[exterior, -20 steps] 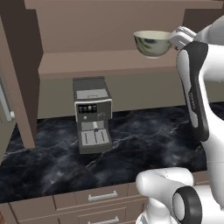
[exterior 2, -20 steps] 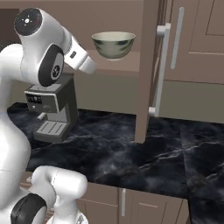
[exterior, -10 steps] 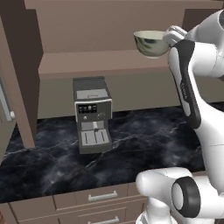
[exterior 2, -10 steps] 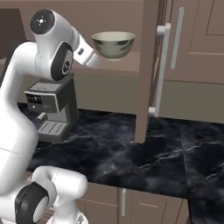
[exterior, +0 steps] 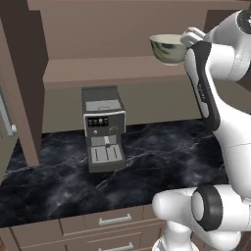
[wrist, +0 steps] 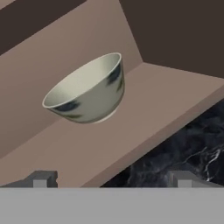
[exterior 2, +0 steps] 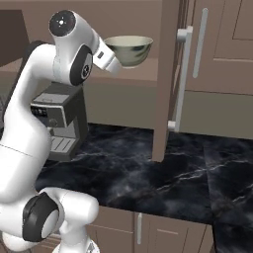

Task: Pick up the bowls from the cabinet and place each bowl in front of a stool on the dining counter.

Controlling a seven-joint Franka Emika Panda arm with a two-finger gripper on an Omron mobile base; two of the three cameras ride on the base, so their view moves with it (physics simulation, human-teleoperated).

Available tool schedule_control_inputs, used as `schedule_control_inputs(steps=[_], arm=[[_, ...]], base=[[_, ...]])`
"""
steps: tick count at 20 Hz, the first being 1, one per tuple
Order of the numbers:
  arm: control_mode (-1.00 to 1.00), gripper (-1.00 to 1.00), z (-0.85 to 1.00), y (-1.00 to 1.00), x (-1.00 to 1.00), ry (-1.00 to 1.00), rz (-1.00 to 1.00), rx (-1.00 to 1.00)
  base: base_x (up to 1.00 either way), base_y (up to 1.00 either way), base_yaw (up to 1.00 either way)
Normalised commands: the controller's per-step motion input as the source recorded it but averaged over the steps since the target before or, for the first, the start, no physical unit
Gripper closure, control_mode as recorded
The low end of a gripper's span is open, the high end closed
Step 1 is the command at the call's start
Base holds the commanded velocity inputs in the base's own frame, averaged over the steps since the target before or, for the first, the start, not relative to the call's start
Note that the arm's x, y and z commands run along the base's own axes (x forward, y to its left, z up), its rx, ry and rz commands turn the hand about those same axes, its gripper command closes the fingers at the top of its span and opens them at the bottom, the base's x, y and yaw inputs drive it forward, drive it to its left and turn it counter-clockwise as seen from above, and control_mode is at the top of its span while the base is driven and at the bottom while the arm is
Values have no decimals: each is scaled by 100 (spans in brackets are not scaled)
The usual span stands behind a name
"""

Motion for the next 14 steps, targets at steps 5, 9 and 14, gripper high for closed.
schedule_control_inputs(steps=[5, 9, 14], arm=[[-100, -100, 2, -15, 38, 2, 0, 1], [-100, -100, 8, -12, 34, 1, 0, 0], [-100, -100, 4, -7, 36, 1, 0, 0]], base=[[0, 0, 0], [0, 0, 0], [0, 0, 0]])
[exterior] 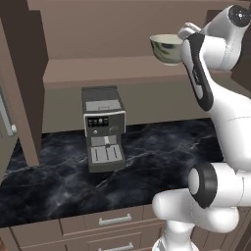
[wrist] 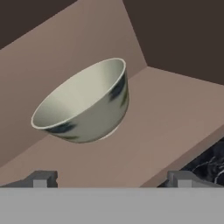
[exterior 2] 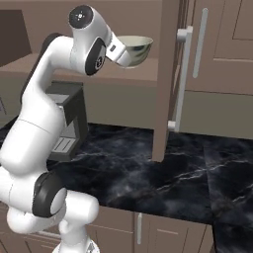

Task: Pick up the bowls from the cabinet and place each bowl in front of a stool on the dining counter.

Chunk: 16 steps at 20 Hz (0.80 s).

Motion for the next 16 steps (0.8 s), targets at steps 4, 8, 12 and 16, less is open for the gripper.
schedule_control_inputs(steps=[4, 8, 12, 16], arm=[[-100, -100, 0, -3, 39, 1, 0, 1], [-100, -100, 0, -4, 40, 2, 0, 2], [-100, -100, 0, -3, 44, 6, 0, 0], [-100, -100, 0, 0, 46, 7, 0, 0]], base=[[0, 0, 0], [0, 0, 0], [0, 0, 0], [0, 0, 0]])
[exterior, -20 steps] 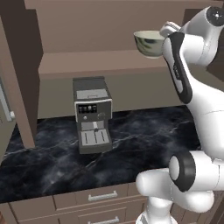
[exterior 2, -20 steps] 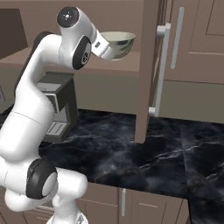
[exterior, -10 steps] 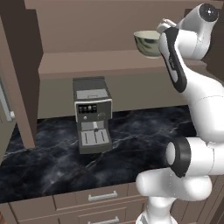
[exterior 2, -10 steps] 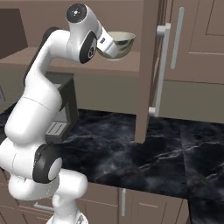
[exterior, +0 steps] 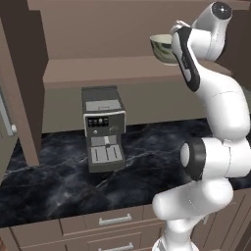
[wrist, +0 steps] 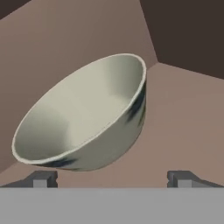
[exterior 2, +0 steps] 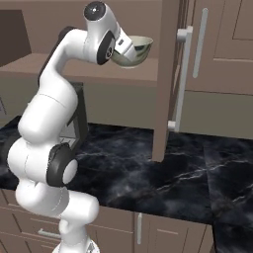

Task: Pick up the bowls from the cabinet and place each bowl in front of a stool on the dining counter.

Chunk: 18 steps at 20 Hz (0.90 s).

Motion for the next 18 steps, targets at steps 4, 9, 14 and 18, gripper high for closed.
schedule_control_inputs(steps=[4, 9, 14, 18], arm=[[-100, -100, 0, 0, 48, 7, 0, 0], [-100, -100, 0, -2, 44, 5, 0, 0], [-100, -100, 0, -3, 40, 3, 0, 0], [-100, -100, 0, -2, 39, 1, 0, 0]], base=[[0, 0, 0], [0, 0, 0], [0, 0, 0], [0, 0, 0]])
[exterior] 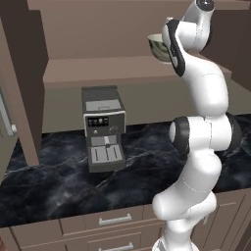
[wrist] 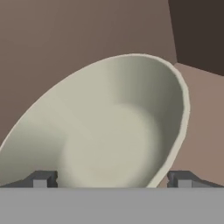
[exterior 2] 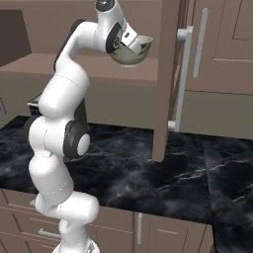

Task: Pick up the bowls from the cabinet and place each bowl in front of a stool on the dining counter.

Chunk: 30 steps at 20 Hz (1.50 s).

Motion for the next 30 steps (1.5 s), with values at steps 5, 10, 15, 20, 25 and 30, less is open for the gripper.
schedule_control_inputs(steps=[5, 10, 15, 20, 25, 30], arm=[[-100, -100, -3, -2, 20, 0, 0, 0], [-100, -100, -20, -3, 0, 0, 0, 0], [-100, -100, -33, -7, 0, 0, 0, 0], [-100, 100, -30, -3, 0, 0, 0, 0], [-100, 100, -3, 0, 0, 0, 0, 0], [-100, 100, 0, 0, -31, 0, 0, 0]], base=[[0, 0, 0], [0, 0, 0], [0, 0, 0], [0, 0, 0], [0, 0, 0], [0, 0, 0]])
